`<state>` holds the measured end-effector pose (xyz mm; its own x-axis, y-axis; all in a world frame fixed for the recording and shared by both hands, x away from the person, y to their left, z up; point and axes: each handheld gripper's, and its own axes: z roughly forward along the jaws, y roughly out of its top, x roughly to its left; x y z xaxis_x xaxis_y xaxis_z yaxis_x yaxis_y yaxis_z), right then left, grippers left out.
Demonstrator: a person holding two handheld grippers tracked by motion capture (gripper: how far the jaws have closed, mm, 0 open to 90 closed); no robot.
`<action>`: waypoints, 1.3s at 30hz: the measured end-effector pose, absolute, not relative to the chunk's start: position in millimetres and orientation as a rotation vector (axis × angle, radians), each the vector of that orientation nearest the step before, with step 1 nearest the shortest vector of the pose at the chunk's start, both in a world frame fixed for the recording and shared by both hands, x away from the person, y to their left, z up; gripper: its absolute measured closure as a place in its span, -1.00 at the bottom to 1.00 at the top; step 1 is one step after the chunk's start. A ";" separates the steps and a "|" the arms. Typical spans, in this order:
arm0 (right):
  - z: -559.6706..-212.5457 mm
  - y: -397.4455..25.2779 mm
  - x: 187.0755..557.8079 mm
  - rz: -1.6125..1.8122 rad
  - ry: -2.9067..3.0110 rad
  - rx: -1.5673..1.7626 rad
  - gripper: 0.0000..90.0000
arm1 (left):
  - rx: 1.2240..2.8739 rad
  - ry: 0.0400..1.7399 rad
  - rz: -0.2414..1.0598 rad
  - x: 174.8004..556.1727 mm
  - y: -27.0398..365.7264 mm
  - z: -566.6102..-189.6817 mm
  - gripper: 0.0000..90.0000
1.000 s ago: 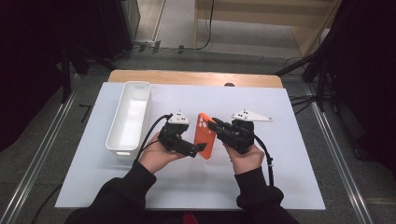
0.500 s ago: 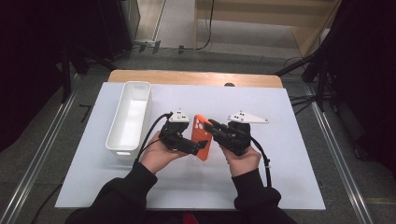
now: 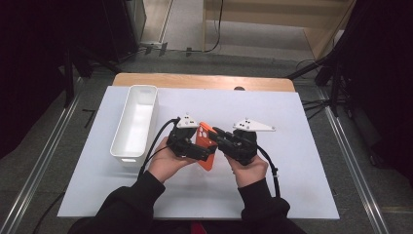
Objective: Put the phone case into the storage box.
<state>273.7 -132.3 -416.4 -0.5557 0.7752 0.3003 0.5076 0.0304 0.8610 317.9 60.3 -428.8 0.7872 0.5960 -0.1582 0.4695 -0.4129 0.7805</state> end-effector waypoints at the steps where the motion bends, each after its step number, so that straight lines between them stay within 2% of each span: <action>1: -416.2 -131.5 273.2 1.539 2.058 1.320 0.66 | 2.080 0.791 0.179 317.9 60.1 -428.9 -0.94; 13: -416.1 -128.0 270.8 1.565 2.057 1.326 0.66 | 2.064 0.810 0.193 317.6 57.8 -432.7 -0.85; 17: -416.8 -128.2 271.2 1.567 2.052 1.335 0.66 | 2.057 0.793 0.202 314.9 57.1 -432.2 -0.69; 25: -417.6 -129.9 271.8 1.585 2.046 1.344 0.65 | 2.058 0.791 0.239 312.7 56.5 -430.5 -0.66; 39: -417.1 -131.3 272.8 1.612 2.050 1.341 0.63 | 2.052 0.795 0.204 313.8 57.7 -429.1 -0.65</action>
<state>272.8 -131.3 -417.1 -0.5649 0.7462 0.3523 0.5182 -0.0114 0.8552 313.8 57.7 -429.1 0.7799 0.6072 -0.1519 0.4589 -0.3898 0.7984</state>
